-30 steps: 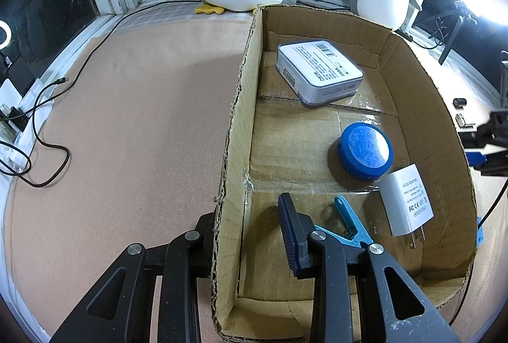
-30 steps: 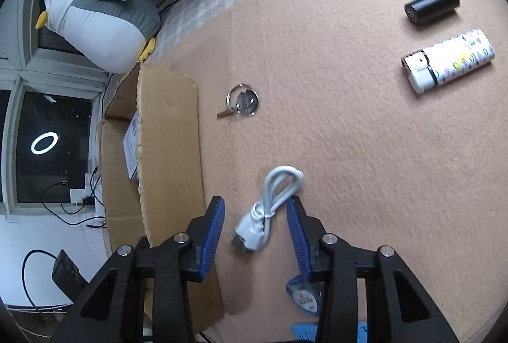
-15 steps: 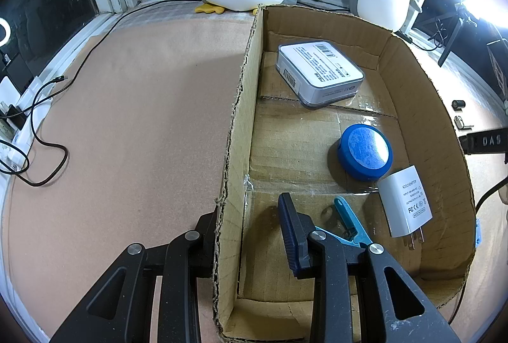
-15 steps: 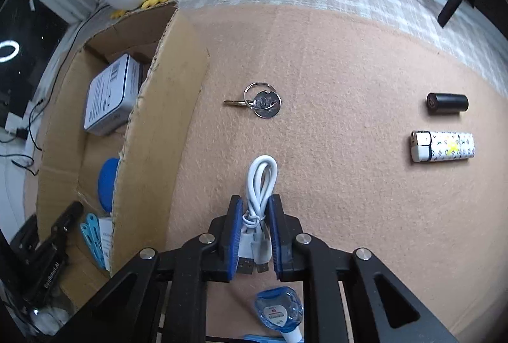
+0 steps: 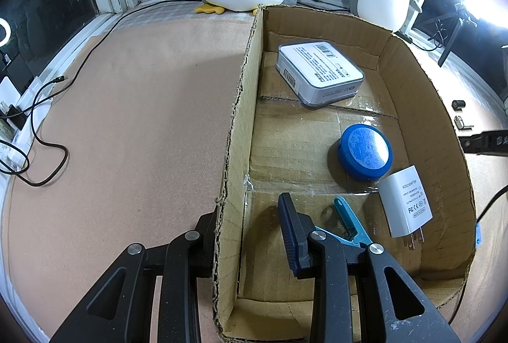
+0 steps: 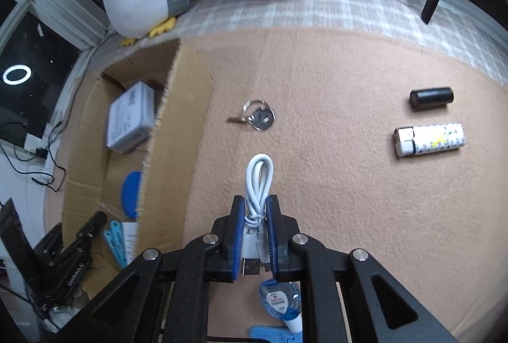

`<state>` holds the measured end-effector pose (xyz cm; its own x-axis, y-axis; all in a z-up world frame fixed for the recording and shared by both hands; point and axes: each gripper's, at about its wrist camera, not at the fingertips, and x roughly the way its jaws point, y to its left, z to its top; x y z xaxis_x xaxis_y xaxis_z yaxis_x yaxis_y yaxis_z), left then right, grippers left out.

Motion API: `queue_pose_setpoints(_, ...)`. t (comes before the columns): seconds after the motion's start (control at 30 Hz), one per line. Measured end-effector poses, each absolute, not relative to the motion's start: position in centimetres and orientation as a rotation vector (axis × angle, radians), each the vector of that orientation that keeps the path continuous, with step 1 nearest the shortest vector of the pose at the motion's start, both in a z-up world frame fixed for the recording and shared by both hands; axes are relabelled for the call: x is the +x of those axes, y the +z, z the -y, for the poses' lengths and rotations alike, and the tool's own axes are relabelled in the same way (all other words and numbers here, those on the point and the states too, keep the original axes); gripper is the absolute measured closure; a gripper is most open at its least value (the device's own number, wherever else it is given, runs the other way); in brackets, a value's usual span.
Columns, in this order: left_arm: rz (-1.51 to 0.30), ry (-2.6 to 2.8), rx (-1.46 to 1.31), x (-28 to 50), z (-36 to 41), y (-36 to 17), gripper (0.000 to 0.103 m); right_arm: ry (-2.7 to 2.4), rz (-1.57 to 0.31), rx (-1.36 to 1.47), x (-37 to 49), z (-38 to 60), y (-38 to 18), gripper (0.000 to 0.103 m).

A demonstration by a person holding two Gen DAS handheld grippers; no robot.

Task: Organize rigid objects
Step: 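Carry the white cable into the cardboard box and release it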

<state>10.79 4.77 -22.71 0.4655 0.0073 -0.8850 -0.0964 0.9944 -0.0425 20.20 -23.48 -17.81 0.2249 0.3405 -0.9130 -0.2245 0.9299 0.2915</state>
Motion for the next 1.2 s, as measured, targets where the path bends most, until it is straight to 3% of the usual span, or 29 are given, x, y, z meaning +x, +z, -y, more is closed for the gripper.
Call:
queue_pose_setpoints(0.37,-1.082,0.065,-0.091,10.8,-4.7,-22.6,0.070,0.530,-1.170,0.155,20.6,19.0,-11.8,0.091)
queue_pose_setpoints(1.2,-1.081,0.064,-0.100,11.0,-4.9,-22.6,0.070,0.494,-1.223,0.026,22.2,11.8,-15.4,0.091)
